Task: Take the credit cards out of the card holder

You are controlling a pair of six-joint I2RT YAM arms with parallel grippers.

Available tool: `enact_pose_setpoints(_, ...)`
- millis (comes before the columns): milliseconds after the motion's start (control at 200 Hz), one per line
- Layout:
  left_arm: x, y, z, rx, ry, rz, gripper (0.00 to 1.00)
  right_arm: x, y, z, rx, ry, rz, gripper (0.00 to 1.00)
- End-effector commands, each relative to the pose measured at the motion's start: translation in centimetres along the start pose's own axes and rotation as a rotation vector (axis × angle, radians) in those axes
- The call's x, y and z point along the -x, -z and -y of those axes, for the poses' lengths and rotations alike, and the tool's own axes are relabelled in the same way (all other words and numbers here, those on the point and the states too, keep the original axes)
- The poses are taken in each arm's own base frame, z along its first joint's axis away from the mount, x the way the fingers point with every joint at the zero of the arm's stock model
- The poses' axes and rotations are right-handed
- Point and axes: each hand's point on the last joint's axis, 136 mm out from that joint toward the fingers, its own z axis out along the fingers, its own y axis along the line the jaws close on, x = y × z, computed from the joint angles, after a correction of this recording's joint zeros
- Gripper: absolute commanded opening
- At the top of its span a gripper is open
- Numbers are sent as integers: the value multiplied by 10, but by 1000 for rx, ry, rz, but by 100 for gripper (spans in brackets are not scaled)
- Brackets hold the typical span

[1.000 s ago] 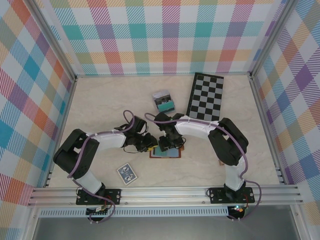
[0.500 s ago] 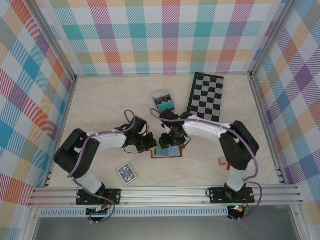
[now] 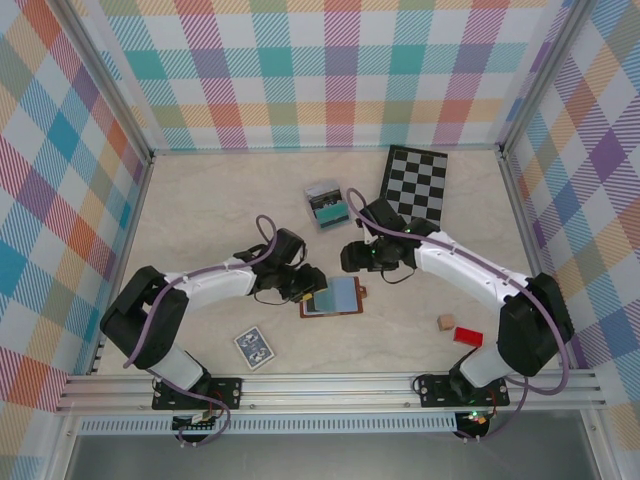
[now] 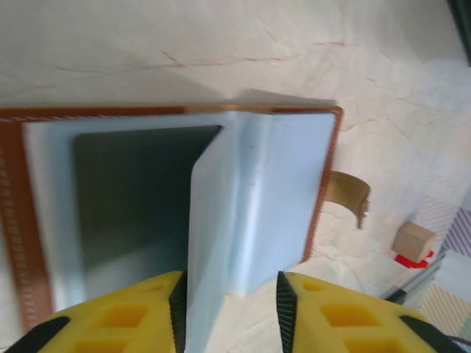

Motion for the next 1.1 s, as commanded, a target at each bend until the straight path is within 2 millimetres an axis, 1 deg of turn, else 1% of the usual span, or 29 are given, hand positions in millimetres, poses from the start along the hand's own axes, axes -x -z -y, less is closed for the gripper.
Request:
enact_pose_setpoints(0, -4, -4, 38, -111, -20, -24, 43, -1, 2, 3, 6, -29, 7, 67)
enact_pose_setpoints(85, -11, -10, 54, -129, -46, -47, 46, 0, 3, 5, 4, -37, 12, 67)
enact_pose_setpoints(225, -21, -24, 68, -125, -65, -78, 49, 3, 8, 9, -4, -53, 35, 67)
enact_pose_setpoints(320, -20, -26, 70, -111, -63, -71, 49, 5, 12, 14, -10, -62, 48, 67)
enact_pose_setpoints(395, -16, -23, 63, -70, -61, -43, 49, 6, 15, 18, -13, -65, 56, 67)
enact_pose_setpoints(500, -7, -11, 51, -13, -53, 11, 47, 6, 17, 19, -8, -54, 55, 67)
enact_pose_setpoints(590, 3, 0, 32, 42, -16, 63, 42, 5, 15, 11, 31, -32, 39, 65)
enact_pose_setpoints(655, 7, 4, 19, 64, 16, 79, 38, 3, 12, 3, 74, -21, 17, 61)
enact_pose_setpoints(700, 9, 6, 14, 62, 35, 86, 35, 2, 9, -2, 102, -17, 0, 58)
enact_pose_setpoints(785, 10, 6, 4, 69, 63, 93, 31, -2, 3, -12, 134, 0, -28, 52)
enact_pose_setpoints(895, 12, 3, -5, 76, 91, 92, 26, -9, -7, -21, 138, 34, -88, 48)
enact_pose_setpoints(995, 10, -6, -4, 47, 109, 69, 22, -18, -18, -26, 127, 58, -161, 45)
enact_pose_setpoints(1095, 9, -15, -3, 29, 123, 45, 21, -28, -29, -30, 114, 74, -213, 45)
